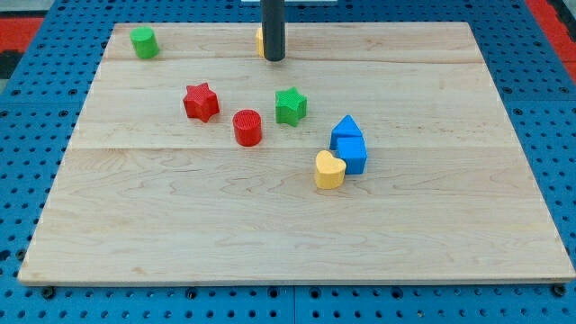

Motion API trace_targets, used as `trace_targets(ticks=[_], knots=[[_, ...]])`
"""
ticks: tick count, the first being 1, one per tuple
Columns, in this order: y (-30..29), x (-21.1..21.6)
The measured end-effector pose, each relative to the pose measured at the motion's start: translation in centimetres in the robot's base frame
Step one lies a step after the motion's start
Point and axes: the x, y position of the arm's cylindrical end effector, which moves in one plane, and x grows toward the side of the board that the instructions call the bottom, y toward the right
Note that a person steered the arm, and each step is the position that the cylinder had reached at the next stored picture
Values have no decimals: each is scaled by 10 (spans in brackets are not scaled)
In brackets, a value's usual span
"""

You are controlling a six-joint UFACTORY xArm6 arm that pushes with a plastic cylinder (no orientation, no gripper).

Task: Push the red circle towards the bottom center

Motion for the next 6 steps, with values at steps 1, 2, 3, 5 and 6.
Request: trace_targets(ticks=[1,2,3,5,6], knots=[[-2,24],[-6,38],[-6,42],[-31,104],[-47,152]])
